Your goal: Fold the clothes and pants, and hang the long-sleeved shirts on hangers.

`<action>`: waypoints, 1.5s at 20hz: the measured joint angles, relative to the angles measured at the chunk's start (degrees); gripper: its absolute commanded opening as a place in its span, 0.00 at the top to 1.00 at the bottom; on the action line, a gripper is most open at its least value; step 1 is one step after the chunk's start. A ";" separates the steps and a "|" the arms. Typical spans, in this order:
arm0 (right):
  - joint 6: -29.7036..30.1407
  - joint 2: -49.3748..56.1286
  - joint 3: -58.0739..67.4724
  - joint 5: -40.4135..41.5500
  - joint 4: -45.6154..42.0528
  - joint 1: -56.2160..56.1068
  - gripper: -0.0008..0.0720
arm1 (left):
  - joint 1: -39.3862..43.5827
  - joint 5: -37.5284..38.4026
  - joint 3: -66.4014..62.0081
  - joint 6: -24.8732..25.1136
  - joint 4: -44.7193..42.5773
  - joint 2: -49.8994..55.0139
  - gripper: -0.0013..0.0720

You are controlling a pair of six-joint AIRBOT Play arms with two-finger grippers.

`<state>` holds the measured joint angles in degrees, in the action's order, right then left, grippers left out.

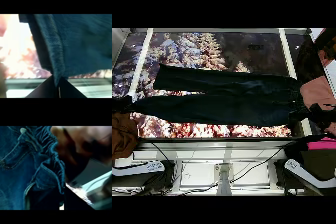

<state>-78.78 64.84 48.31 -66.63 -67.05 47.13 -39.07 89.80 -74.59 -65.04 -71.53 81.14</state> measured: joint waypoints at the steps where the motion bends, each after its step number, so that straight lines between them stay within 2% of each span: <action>1: -0.02 -1.75 -0.07 -0.55 -0.87 0.68 0.94 | -1.03 0.24 0.00 -1.05 -0.48 -1.40 0.95; 5: -0.72 -8.07 -0.13 -3.30 -2.23 2.08 0.94 | -4.07 0.09 0.00 -4.66 -1.68 -6.62 0.95; 9: -3.28 -10.75 -0.20 -0.26 2.75 2.45 0.94 | -4.94 -5.31 0.02 -6.38 3.21 -8.13 0.95; 13: -8.57 -11.45 -0.24 9.25 11.39 2.16 0.94 | -4.66 -17.70 0.02 -6.78 17.73 -7.50 0.95; 16: -13.51 -10.60 -0.26 16.04 14.71 -0.42 0.94 | -1.44 -28.72 0.02 -6.82 26.43 -5.77 0.95; 25: -26.67 1.60 -0.24 39.45 17.11 -14.95 0.94 | 16.44 -60.46 0.02 -4.79 32.61 3.82 0.95; 30: -35.45 9.57 -0.31 47.17 17.88 -16.74 0.94 | 19.76 -69.31 0.02 -4.50 33.00 8.90 0.95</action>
<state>-114.24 74.41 48.01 -19.46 -49.17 30.39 -19.31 20.49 -74.56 -69.54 -38.52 90.04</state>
